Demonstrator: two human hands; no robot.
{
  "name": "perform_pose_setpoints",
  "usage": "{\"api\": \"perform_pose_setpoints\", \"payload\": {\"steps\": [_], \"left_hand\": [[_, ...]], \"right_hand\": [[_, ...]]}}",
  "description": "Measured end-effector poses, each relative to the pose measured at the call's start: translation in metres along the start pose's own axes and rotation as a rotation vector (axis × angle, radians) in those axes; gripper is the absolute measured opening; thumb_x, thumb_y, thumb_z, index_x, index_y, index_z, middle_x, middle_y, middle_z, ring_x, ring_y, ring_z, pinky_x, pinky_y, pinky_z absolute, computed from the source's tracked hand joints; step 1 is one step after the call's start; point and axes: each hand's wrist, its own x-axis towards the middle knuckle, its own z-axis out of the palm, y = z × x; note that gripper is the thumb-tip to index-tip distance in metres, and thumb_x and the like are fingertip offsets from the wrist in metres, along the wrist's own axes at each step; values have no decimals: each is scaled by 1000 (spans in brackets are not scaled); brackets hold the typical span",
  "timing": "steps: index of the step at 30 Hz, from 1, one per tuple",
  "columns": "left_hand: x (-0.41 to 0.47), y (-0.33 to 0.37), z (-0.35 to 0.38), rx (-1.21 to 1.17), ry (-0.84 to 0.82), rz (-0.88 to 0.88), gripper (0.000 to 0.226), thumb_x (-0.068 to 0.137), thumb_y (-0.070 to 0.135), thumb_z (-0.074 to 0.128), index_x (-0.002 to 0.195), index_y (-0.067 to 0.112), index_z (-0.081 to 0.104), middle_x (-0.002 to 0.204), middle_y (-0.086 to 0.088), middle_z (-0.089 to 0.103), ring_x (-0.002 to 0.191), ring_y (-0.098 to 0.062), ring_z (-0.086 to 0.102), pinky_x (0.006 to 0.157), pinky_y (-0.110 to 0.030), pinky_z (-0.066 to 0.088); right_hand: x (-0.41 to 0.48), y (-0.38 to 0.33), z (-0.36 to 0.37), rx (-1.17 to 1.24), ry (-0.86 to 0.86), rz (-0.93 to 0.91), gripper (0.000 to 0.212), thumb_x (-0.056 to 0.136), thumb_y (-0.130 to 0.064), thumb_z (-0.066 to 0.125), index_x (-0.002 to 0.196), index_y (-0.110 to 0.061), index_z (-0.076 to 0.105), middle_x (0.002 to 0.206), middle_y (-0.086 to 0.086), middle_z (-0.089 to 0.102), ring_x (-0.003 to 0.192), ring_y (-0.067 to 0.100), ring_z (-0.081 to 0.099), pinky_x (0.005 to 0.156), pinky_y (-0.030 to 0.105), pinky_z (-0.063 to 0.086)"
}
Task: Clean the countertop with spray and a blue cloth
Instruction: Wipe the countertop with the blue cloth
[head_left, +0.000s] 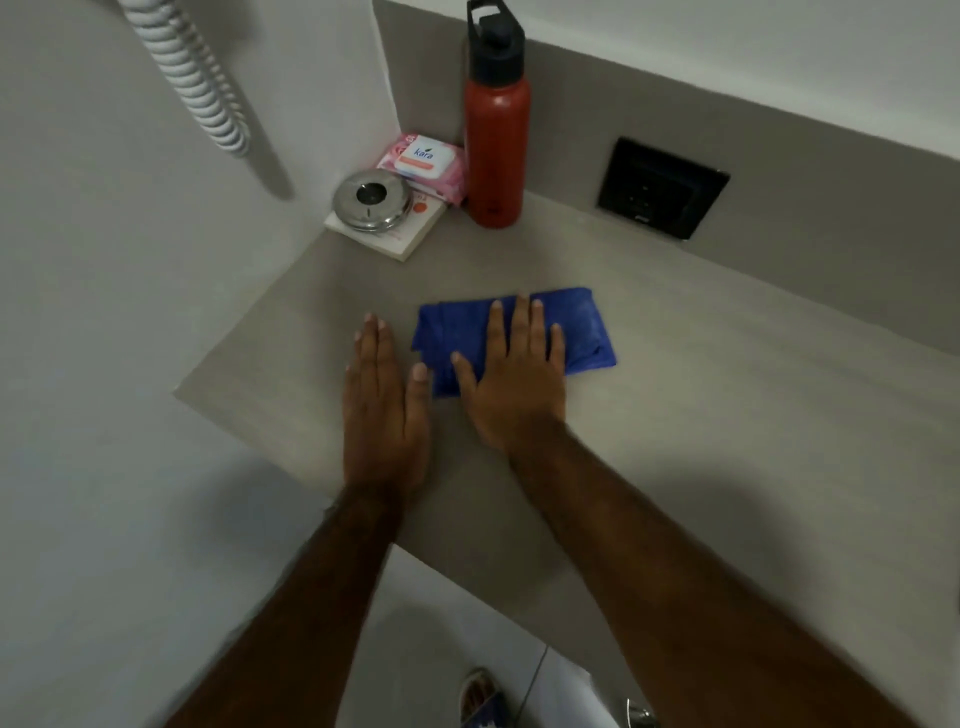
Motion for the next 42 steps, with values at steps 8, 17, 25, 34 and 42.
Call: {"api": "perform_pose_setpoints", "payload": {"steps": [8,17,25,34,42], "left_hand": [[15,59,32,204,-270,348,67,103,51,27,155,9,31,163,-10,32,153,-19,21,126,-36,12],[25,66,72,494,-295,201,80,99,64,11,161,12,9,170,-5,9,157,-20,4,127,-43,-2],[103,86,91,587,-178,-222,75,105,53,17,160,5,0,170,-12,1,157,-26,-2,127,-49,-1],[101,88,95,621,-198,-126,66,106,51,15,161,18,-2,170,-3,-3,157,-23,-4,124,-57,-6],[142,91,97,535,-255,-259,71,103,60,10,161,20,-1,170,-2,-3,157,-24,-6,123,-59,-6]], "right_hand": [[-23,124,-62,175,228,27,53,106,-31,48,152,-6,45,159,18,44,149,34,37,124,40,23],[-25,228,-43,-68,143,121,81,103,-70,18,165,-18,15,173,7,14,161,26,12,129,45,12],[-20,232,-39,-111,171,121,81,102,-71,14,166,-21,11,174,5,9,162,23,7,130,47,14],[-19,233,-37,-113,188,115,80,102,-69,19,165,-20,16,174,7,13,161,23,10,130,49,16],[-20,234,-37,-115,194,114,80,102,-68,20,165,-19,17,174,7,13,162,23,9,130,49,14]]}}
